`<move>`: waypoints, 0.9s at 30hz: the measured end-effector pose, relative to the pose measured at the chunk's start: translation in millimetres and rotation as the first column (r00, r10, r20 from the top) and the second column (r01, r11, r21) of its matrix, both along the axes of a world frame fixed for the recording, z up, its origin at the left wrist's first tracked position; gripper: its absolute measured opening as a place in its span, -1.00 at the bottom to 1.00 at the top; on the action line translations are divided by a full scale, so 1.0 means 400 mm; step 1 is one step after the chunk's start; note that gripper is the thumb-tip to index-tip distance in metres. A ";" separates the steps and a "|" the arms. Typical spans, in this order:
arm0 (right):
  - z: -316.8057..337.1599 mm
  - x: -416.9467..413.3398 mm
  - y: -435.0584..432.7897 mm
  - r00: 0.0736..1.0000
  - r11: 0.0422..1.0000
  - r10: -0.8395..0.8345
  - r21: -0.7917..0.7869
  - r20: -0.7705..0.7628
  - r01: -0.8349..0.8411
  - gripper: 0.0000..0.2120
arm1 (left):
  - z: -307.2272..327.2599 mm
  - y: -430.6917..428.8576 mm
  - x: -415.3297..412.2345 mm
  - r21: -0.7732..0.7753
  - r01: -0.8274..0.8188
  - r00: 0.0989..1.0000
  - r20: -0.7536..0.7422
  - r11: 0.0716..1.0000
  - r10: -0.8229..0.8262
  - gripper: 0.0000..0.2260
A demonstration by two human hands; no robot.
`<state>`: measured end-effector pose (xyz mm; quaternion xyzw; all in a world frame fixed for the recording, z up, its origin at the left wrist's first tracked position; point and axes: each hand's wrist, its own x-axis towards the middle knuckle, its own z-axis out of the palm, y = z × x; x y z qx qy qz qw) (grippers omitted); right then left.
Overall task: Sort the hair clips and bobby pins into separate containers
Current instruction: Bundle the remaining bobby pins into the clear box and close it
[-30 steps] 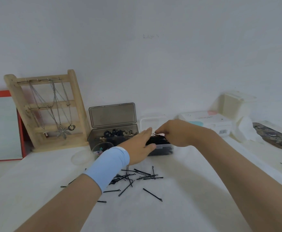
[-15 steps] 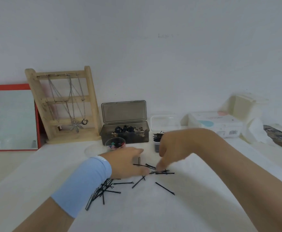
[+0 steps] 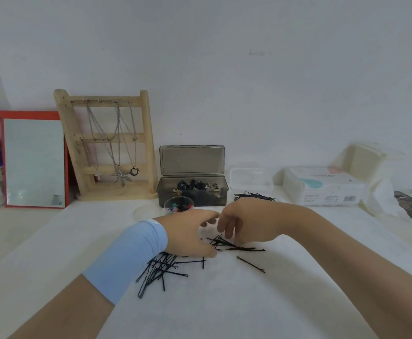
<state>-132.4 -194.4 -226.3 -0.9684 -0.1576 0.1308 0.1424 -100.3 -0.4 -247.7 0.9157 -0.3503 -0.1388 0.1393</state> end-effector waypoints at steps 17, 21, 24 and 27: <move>-0.033 0.011 0.006 0.991 1.000 0.007 -0.023 0.132 -0.004 -0.82 | 0.044 0.046 0.022 0.394 -0.027 0.999 0.040 0.919 0.012 -0.12; -0.029 0.013 0.007 0.989 1.000 -0.009 -0.029 0.148 0.013 -0.75 | 0.013 0.036 0.008 0.311 0.018 0.996 0.078 0.950 -0.045 -0.26; -0.017 0.003 -0.013 0.995 0.980 -0.097 -0.176 -0.034 0.090 -0.66 | -0.005 0.022 0.015 0.150 0.018 0.993 0.109 0.989 -0.035 -0.49; -0.013 0.003 -0.028 0.975 0.979 -0.135 -0.175 -0.174 0.104 -0.77 | -0.026 0.006 0.020 0.037 0.004 0.988 0.153 0.999 -0.009 -0.66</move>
